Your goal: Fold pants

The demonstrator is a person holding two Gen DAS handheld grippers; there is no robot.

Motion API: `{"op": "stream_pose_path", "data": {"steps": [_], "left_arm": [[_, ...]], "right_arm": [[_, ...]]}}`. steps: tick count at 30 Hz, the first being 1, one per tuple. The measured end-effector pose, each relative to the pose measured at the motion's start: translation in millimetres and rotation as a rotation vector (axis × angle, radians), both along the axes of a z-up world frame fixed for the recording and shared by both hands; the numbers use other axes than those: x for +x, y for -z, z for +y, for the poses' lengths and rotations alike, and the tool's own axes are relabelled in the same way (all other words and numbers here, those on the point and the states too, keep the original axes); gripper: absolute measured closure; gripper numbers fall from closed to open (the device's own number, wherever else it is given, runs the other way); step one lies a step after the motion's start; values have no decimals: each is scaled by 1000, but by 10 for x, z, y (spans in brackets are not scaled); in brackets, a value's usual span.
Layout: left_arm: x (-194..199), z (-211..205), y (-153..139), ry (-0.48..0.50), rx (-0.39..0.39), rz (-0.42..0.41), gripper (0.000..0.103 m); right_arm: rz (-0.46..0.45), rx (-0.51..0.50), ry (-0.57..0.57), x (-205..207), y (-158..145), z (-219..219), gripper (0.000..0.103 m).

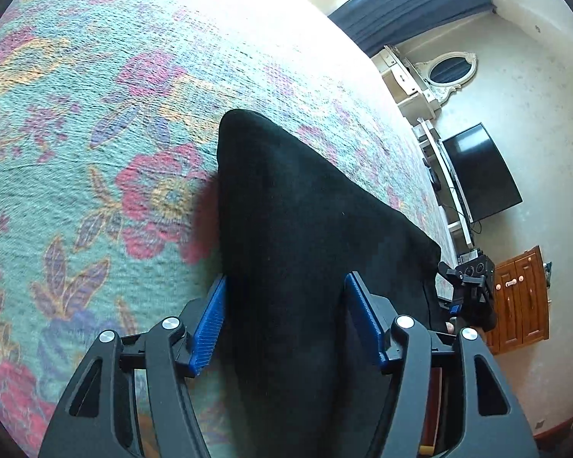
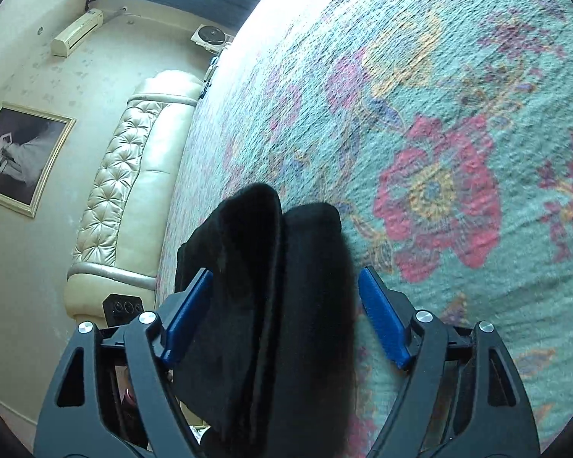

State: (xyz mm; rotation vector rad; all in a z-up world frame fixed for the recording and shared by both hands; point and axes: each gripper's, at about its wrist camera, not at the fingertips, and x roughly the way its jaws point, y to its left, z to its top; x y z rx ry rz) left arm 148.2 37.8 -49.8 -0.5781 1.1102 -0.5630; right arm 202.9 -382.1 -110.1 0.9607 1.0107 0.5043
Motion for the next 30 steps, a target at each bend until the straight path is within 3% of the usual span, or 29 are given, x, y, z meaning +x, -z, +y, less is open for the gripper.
{"op": "stream_pose_path", "data": {"steps": [3, 5, 6, 7, 9, 11, 14, 16, 30], "left_arm": [[126, -4, 138, -21, -82, 22, 37], [174, -11, 165, -48, -121, 20, 43], [178, -40, 166, -50, -105, 13, 58], [183, -71, 160, -44, -87, 1, 66], [176, -123, 96, -34, -51, -38, 72], [185, -217, -22, -19, 28, -88, 75], [235, -366, -170, -7, 143, -162, 77], [276, -382, -179, -13, 171, -176, 77], [787, -168, -112, -85, 175, -155, 77]], "right_arm": [[-19, 9, -31, 185, 11, 115, 25], [-28, -26, -74, 259, -6, 241, 25], [-39, -56, -98, 280, -27, 304, 38], [-38, -87, -114, 290, -23, 342, 48], [-52, -82, -101, 263, -26, 338, 60], [-80, -108, -91, 227, -71, 360, 63], [-128, -191, -80, 241, -173, 445, 65], [-145, -212, -67, 292, -195, 486, 66], [-171, -206, -61, 1138, -229, 786, 66]]}}
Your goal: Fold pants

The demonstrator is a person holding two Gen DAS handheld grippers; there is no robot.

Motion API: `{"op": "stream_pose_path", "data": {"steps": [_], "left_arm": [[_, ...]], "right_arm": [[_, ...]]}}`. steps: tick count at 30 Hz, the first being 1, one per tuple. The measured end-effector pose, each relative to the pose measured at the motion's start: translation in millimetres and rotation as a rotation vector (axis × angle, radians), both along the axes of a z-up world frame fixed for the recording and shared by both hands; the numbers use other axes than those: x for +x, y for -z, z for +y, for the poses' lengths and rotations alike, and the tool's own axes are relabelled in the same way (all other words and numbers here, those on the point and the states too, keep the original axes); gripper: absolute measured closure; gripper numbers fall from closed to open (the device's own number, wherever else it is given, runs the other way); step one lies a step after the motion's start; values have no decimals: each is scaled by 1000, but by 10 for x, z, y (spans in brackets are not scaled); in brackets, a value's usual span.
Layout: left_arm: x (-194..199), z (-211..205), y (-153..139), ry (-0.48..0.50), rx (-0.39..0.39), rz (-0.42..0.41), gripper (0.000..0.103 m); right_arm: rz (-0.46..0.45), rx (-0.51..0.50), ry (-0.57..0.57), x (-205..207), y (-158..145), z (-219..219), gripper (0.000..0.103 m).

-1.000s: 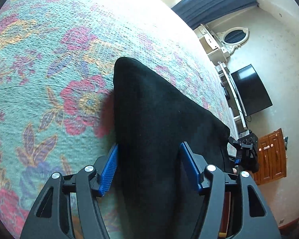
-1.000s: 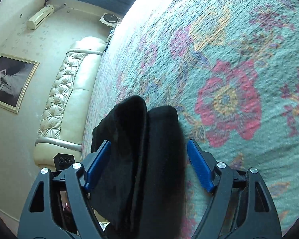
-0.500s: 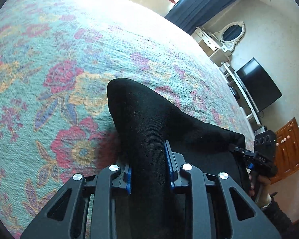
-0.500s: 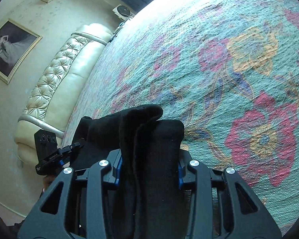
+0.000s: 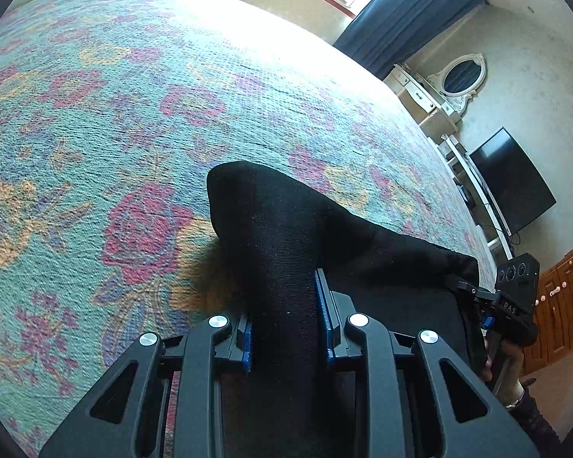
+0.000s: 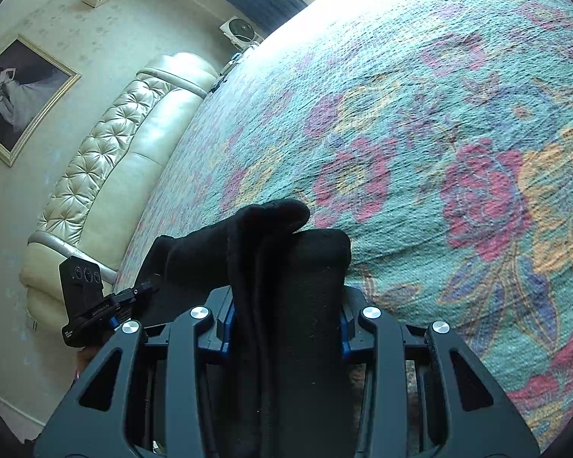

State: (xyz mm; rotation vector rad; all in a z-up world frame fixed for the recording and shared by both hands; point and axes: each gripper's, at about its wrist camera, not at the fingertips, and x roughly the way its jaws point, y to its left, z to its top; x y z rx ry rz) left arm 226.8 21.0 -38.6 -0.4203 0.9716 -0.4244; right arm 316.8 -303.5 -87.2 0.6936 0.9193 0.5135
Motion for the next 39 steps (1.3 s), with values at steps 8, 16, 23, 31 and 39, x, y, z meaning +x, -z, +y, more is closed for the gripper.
{"op": "stream_pose_path", "data": {"steps": [8, 16, 23, 31, 39], "left_arm": [[70, 84, 49, 0, -9, -2, 77], [-23, 164, 97, -12, -32, -8, 76], [-48, 206, 69, -19, -30, -10, 76], [-45, 251, 73, -23, -67, 13, 70], [-421, 580, 120, -26, -220, 63, 61]], "right_arm": [[12, 33, 1, 225, 100, 30, 66], [13, 68, 2, 177, 208, -105, 65], [12, 82, 1, 124, 232, -153, 64], [24, 96, 9, 98, 271, -200, 61], [71, 142, 47, -181, 207, -329, 38]]}}
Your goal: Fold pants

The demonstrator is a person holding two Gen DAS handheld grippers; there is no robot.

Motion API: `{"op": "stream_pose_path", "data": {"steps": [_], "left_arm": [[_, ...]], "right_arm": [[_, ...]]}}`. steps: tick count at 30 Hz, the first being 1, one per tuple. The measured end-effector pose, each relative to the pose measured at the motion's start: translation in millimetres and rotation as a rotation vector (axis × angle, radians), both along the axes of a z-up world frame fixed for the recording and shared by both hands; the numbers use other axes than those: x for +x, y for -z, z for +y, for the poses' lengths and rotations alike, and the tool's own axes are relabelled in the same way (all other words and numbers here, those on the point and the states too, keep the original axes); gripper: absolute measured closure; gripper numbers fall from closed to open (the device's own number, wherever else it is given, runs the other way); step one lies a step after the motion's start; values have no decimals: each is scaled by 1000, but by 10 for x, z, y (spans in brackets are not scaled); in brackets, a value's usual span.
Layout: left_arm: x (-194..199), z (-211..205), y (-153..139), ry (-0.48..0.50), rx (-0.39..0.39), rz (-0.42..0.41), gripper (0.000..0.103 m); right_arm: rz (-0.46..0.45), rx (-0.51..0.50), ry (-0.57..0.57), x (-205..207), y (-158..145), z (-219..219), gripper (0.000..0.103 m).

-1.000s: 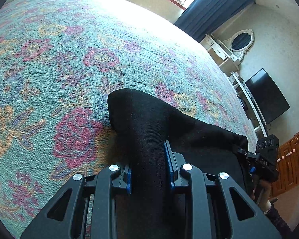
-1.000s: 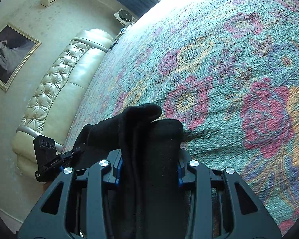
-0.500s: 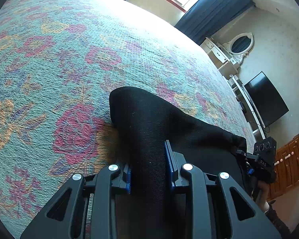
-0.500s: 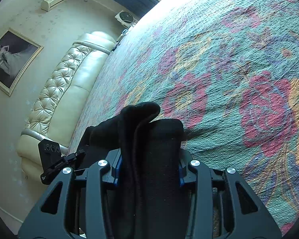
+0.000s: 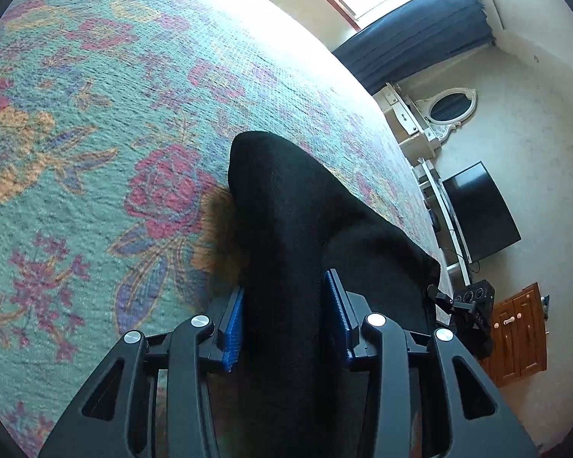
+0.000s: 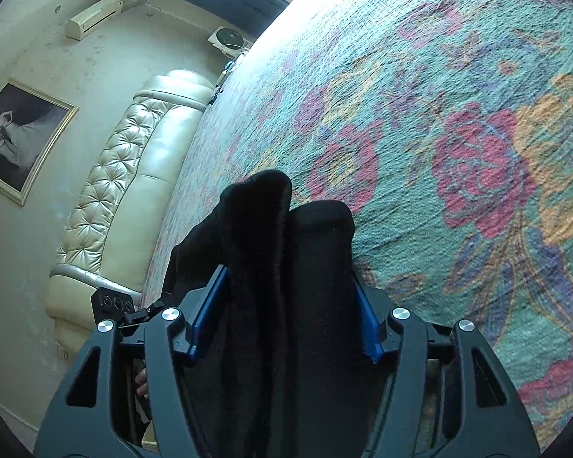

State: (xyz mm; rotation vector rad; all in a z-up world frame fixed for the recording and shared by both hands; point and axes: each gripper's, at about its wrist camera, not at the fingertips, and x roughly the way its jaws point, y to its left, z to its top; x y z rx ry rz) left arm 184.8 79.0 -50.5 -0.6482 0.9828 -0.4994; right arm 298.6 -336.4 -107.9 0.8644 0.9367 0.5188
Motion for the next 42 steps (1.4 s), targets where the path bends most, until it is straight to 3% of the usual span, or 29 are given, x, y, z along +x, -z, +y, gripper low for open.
{"op": "stream_pose_path", "data": {"steps": [3, 7, 10, 18, 21, 23, 26, 27, 42], "left_arm": [[-273, 102, 35, -2, -33, 13, 59], [-571, 260, 147, -29, -177, 76, 58], [-697, 270, 217, -19, -237, 107, 53], [-809, 202, 181, 16, -186, 73, 45], [-765, 218, 235, 15, -208, 80, 43], [-726, 192, 217, 15, -187, 82, 44], [-714, 127, 178, -3, -128, 86, 57], [-724, 110, 163, -3, -118, 82, 60], [-864, -29, -12, -10, 7, 57, 69]], "right_arm": [[37, 39, 36, -230, 17, -176, 33], [89, 152, 48, -501, 87, -317, 31], [114, 198, 17, -642, 124, -236, 28], [88, 33, 18, -842, -22, -33, 24], [124, 105, -1, -833, 49, 9, 23], [122, 63, -15, -816, 33, 87, 23], [136, 54, -15, -817, 75, 127, 55], [141, 74, -11, -829, 111, 109, 59], [138, 144, -11, -890, 171, -88, 69]]}}
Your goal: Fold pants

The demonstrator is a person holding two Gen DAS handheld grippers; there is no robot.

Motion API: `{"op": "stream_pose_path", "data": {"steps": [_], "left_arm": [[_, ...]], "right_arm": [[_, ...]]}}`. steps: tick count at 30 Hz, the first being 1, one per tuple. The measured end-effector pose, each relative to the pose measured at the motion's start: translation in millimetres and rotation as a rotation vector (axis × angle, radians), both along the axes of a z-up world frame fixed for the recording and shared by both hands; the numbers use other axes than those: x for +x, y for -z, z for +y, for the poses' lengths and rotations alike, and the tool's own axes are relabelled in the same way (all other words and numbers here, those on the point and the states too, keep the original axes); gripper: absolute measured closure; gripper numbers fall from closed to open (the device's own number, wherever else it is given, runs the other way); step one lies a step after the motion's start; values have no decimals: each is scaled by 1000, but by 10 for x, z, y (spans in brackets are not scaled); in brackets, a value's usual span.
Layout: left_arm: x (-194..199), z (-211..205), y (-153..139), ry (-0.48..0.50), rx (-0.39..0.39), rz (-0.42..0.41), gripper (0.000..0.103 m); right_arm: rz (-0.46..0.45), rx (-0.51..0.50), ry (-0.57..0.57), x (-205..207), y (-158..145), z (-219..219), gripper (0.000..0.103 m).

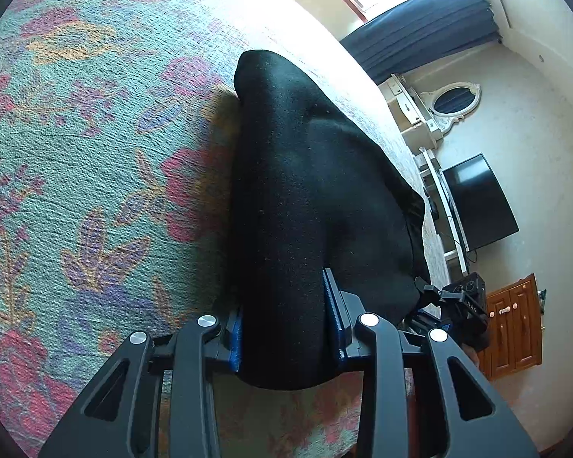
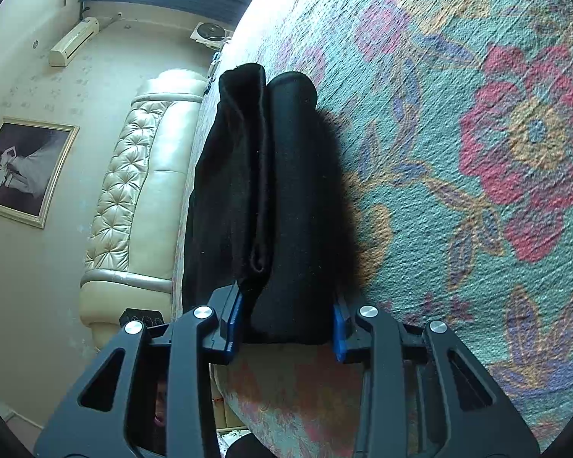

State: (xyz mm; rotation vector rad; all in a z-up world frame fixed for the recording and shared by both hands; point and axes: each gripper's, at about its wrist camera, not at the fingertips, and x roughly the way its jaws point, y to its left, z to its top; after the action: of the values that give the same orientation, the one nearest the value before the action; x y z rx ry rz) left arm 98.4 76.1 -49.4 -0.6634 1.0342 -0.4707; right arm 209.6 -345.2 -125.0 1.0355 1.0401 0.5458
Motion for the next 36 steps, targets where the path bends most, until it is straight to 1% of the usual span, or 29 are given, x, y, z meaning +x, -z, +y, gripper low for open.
{"op": "stream_pose_path", "data": {"steps": [15, 24, 36], "left_arm": [[35, -49, -26, 8, 14, 20, 69], [49, -51, -14, 10, -9, 40, 69], [119, -54, 13, 22, -18, 43, 69]], "right_arm": [[7, -4, -3, -260, -18, -69, 69], [18, -5, -7, -393, -22, -90, 69], [24, 0, -9, -542, 40, -112, 69]]}}
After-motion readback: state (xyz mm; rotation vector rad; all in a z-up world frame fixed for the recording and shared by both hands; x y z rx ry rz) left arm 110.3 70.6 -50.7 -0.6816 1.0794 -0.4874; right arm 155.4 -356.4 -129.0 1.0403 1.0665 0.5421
